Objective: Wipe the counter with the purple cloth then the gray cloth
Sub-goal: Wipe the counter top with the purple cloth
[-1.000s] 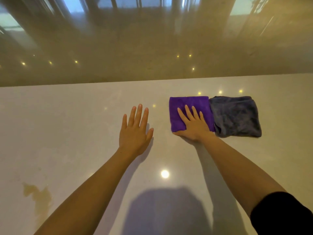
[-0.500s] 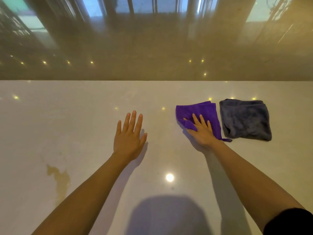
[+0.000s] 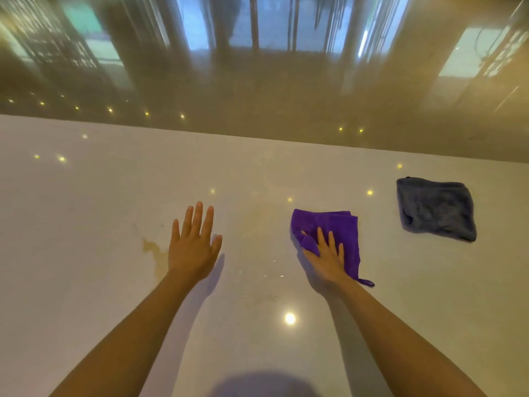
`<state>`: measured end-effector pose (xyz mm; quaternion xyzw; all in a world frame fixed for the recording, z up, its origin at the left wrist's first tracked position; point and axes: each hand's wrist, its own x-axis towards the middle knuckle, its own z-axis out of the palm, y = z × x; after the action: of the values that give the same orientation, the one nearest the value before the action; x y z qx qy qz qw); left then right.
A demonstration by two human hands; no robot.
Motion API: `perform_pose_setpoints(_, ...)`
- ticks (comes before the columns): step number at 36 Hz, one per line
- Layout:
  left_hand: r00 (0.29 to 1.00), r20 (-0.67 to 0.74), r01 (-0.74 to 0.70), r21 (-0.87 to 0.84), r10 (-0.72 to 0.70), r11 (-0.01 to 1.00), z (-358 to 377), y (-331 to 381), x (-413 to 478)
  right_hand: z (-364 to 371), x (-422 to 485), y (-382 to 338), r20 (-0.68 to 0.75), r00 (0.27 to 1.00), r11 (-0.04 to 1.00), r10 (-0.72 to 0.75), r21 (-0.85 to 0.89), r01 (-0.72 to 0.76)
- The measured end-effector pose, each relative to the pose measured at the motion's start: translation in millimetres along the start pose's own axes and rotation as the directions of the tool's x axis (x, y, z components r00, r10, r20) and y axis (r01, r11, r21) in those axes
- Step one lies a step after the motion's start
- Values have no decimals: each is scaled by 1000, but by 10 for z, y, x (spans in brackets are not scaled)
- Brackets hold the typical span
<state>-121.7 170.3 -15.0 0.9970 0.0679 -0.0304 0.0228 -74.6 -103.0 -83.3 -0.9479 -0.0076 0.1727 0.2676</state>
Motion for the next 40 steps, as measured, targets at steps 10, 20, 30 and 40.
perform_pose_setpoints(10,996,59,66,7,-66,998,108,-1064,-151,336,-49,-569,-47,966,966,255,61,-252)
perform_pose_setpoints(20,989,139,53,21,-55,998,224,-2205,-180,779,-111,-1522,-59,966,944,252,234,-232)
perform_pose_setpoints(30,977,214,22,-30,-15,999,407,-2778,-319,1335,142,-2455,-64,955,955,288,88,-282)
perform_pose_setpoints(40,940,340,8,-137,40,991,523,-2920,-416,1702,326,-3118,51,986,982,156,101,-161)
